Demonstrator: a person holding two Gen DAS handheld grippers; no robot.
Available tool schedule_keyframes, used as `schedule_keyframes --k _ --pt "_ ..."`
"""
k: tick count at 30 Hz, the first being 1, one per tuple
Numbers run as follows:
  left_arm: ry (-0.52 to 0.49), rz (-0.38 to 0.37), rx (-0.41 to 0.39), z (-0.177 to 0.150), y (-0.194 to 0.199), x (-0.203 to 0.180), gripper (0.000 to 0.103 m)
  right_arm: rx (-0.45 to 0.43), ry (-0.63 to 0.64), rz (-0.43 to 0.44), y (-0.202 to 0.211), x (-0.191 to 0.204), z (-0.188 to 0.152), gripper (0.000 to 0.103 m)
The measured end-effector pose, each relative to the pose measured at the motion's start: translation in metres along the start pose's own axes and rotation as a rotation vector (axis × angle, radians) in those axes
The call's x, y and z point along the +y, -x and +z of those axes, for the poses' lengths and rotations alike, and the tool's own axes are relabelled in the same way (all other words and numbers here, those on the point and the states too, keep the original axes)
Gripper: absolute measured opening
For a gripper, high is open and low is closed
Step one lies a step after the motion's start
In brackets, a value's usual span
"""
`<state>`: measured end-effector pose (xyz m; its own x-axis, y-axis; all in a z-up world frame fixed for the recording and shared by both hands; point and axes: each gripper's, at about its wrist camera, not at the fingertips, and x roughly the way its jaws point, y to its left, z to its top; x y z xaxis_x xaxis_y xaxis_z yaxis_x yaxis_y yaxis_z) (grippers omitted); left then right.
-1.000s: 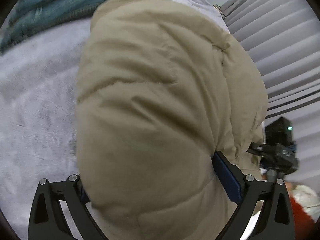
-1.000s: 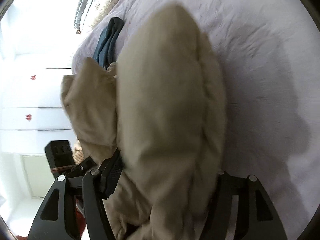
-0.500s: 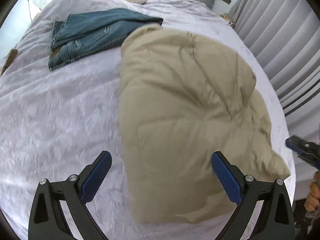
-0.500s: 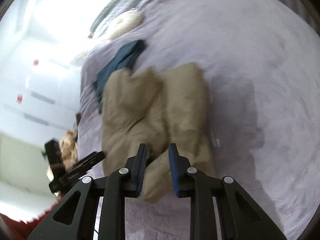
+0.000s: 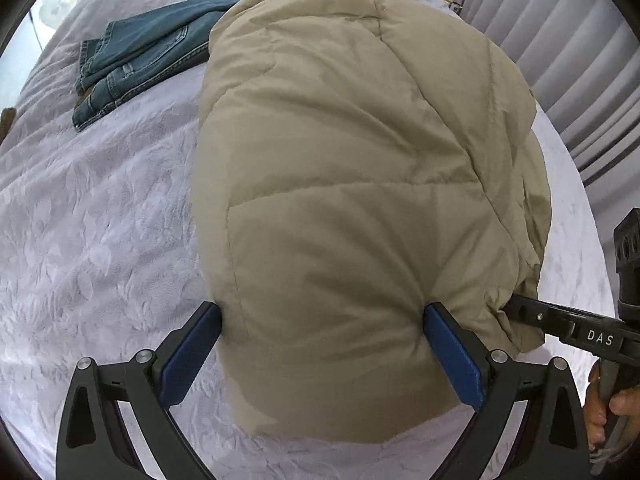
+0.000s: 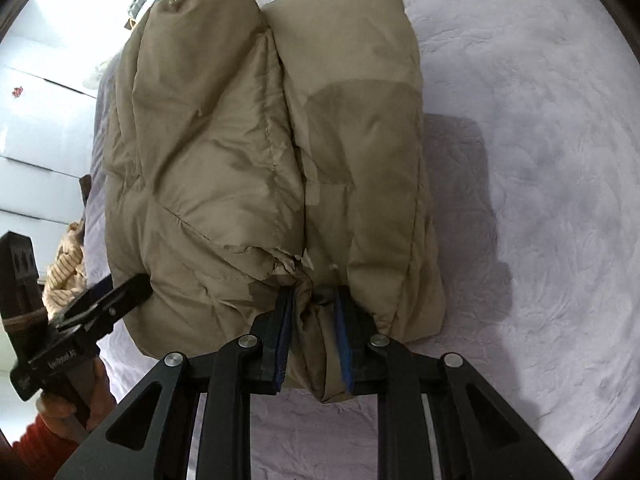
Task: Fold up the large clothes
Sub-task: 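Lower the folded jacket onto the bed and open both tools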
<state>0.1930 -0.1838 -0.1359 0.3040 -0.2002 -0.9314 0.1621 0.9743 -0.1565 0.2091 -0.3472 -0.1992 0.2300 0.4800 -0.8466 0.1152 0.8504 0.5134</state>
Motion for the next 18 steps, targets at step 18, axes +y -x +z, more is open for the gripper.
schedule_keyframes --k 18 --pt "-0.025 0.044 -0.025 -0.016 0.069 -0.025 0.101 -0.002 0.009 -0.042 0.047 0.025 -0.023 0.027"
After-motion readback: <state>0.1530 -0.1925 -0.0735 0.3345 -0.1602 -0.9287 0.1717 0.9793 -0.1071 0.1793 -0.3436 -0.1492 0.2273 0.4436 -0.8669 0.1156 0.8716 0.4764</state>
